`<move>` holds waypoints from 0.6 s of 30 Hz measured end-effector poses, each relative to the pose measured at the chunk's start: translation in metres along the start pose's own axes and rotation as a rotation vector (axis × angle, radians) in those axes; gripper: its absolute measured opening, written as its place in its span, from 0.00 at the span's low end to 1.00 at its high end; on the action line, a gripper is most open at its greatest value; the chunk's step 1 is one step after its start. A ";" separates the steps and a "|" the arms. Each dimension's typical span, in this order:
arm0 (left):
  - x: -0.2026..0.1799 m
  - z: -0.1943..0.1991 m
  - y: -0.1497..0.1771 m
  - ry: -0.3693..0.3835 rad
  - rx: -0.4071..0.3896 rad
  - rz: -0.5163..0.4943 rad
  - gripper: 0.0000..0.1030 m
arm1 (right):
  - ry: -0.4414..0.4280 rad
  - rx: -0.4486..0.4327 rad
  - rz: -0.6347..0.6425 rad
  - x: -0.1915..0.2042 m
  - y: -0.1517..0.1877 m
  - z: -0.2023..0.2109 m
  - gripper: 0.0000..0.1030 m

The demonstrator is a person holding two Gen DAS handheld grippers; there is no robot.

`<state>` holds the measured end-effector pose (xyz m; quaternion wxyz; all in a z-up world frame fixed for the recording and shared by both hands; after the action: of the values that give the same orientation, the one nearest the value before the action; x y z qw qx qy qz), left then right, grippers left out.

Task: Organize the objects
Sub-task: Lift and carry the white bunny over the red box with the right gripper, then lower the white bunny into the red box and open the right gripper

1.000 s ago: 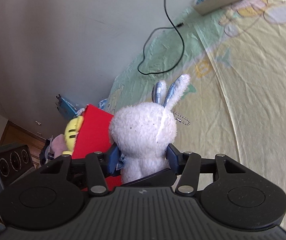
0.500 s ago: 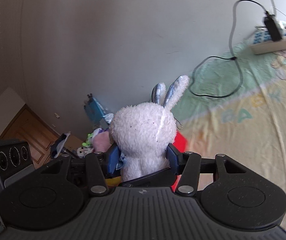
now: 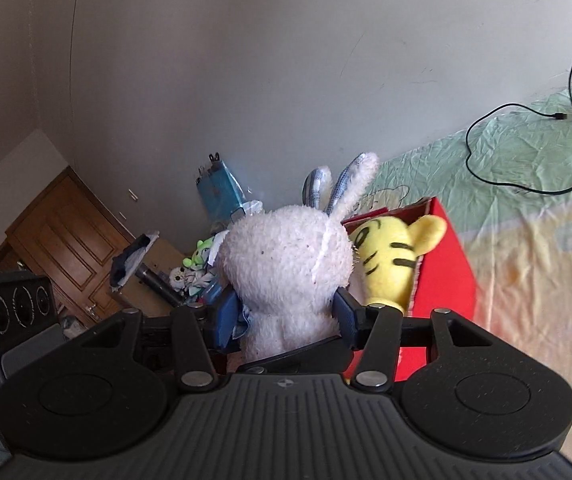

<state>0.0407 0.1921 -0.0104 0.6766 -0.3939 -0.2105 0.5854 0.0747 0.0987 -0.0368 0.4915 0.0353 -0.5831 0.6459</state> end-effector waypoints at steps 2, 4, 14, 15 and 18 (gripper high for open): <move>0.013 -0.003 0.002 0.007 0.012 0.015 0.64 | 0.021 0.007 0.008 0.003 0.003 -0.011 0.52; 0.024 -0.005 0.005 0.016 0.024 0.030 0.65 | 0.042 0.017 0.013 0.004 0.006 -0.021 0.52; 0.060 -0.010 0.006 0.037 0.055 0.038 0.66 | 0.054 0.058 -0.067 0.009 0.014 -0.048 0.52; 0.063 -0.010 0.007 0.033 0.058 0.035 0.66 | 0.061 0.070 -0.070 0.008 0.015 -0.052 0.52; 0.071 -0.017 0.014 0.011 0.088 0.020 0.66 | 0.096 0.102 -0.067 0.006 0.021 -0.064 0.52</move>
<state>0.0609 0.2552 -0.0437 0.6886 -0.3691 -0.1769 0.5986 0.0914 0.1565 -0.0684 0.5379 0.0486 -0.5236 0.6589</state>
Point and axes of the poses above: each gripper's, at about its wrist camera, not at the fingertips, and z roughly against the way its jaws point, x to its left, y to its underside, the point moved 7 cm from there along -z, roughly the way its jaws point, and after that the axes turned 2 degrees about z, right-handed, at the moved point
